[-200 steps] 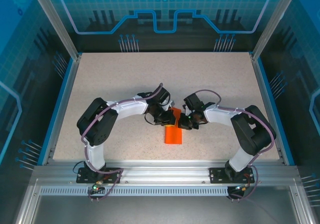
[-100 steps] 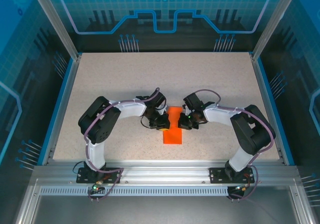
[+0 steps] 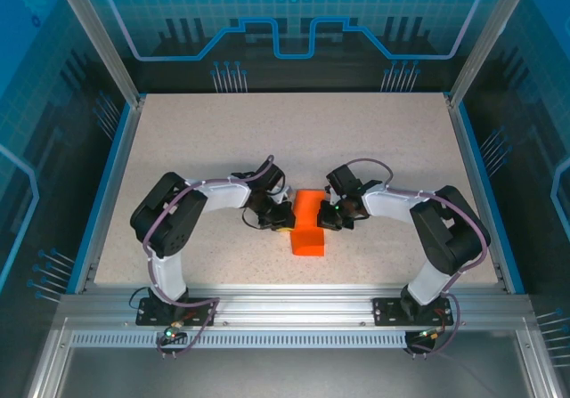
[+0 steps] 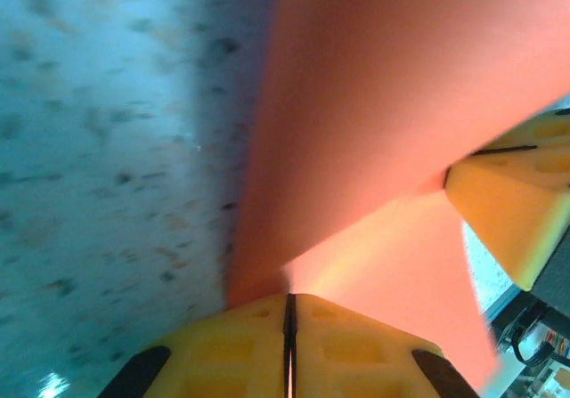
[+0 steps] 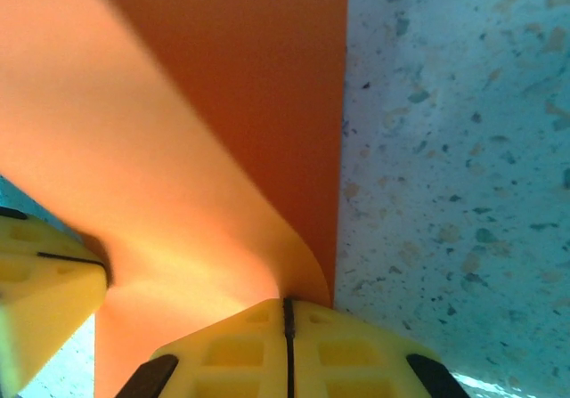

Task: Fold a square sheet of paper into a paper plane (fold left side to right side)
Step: First fold the square sheet of paper in half at the center of the table, then hold the square sheet of paper at the center of the table.

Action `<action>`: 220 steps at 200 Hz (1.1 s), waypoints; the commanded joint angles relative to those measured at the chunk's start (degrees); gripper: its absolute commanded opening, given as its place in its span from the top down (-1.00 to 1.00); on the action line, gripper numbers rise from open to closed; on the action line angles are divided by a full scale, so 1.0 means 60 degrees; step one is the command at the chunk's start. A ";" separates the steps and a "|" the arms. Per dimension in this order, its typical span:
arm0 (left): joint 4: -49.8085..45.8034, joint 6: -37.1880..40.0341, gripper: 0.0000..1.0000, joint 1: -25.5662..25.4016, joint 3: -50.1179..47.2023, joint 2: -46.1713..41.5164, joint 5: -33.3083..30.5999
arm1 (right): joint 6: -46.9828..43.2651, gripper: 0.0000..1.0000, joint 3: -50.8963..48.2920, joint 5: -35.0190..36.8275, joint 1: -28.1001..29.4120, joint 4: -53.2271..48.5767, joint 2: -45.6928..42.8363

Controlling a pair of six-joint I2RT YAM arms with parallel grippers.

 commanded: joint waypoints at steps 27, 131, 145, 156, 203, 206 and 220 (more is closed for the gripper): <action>-0.0838 0.0467 0.76 0.0540 -0.0486 -0.0724 -0.0585 | -0.0163 0.85 -0.0417 0.0931 0.0152 -0.1304 0.0604; 0.0872 -0.0283 0.70 -0.0159 0.0072 -0.0951 0.0792 | -0.0199 0.85 -0.0355 0.0807 0.0203 -0.1234 0.0555; 0.0929 -0.0349 0.70 -0.0276 0.0269 -0.0628 0.0779 | -0.0202 0.85 -0.0332 0.0814 0.0207 -0.1234 0.0551; 0.1049 -0.0450 0.70 -0.0316 0.0331 -0.0438 0.0724 | -0.0218 0.85 -0.0341 0.0801 0.0219 -0.1245 0.0538; 0.1207 -0.0638 0.70 -0.0402 0.0524 0.0191 0.0801 | -0.0248 0.85 -0.0345 0.0696 0.0234 -0.1132 0.0603; 0.1187 -0.0644 0.70 -0.0405 0.0529 0.0230 0.0804 | -0.0249 0.85 -0.0343 0.0690 0.0232 -0.1132 0.0610; 0.1082 -0.0630 0.70 -0.0438 0.0530 0.0383 0.0736 | -0.0264 0.85 -0.0355 0.0667 0.0248 -0.1097 0.0617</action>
